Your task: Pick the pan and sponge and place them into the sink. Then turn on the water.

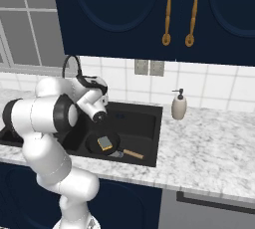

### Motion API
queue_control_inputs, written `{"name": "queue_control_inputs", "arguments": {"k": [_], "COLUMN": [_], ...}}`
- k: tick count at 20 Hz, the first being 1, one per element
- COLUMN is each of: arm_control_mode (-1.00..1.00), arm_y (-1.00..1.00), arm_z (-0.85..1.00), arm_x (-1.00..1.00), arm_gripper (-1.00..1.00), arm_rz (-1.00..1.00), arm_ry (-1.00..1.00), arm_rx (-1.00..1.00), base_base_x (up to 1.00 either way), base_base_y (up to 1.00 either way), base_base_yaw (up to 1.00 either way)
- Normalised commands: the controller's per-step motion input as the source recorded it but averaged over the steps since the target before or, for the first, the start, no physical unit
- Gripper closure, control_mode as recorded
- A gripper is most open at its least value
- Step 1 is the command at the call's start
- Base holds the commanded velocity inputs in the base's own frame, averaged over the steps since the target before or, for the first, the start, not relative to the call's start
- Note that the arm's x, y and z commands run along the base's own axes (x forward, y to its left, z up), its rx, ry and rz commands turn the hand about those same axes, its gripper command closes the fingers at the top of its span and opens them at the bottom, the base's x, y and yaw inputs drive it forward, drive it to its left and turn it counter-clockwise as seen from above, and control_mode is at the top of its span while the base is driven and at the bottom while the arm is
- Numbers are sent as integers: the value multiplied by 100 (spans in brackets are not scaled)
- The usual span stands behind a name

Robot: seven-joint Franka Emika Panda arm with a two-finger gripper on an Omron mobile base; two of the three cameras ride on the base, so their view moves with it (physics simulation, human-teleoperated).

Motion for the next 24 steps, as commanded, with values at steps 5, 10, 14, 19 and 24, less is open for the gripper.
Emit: {"name": "queue_control_inputs", "arguments": {"k": [5, 10, 14, 19, 24], "arm_control_mode": [-100, -100, -100, -100, -100], "arm_y": [0, -5, 0, 1, 10], "arm_z": [-6, -15, -38, -13, -4], "arm_x": [20, 17, 32, 31, 26], "arm_gripper": [-100, -100, -100, -100, -100], "arm_rz": [-1, 0, 0, 0, -5], "arm_ry": [1, 1, 0, 0, 0], "arm_rx": [0, 0, 0, 0, 0], "base_base_x": [0, 0, 0, 0, 0], "base_base_y": [0, 0, 0, 0, 0], "base_base_yaw": [0, 0, 0, 0, 0]}}
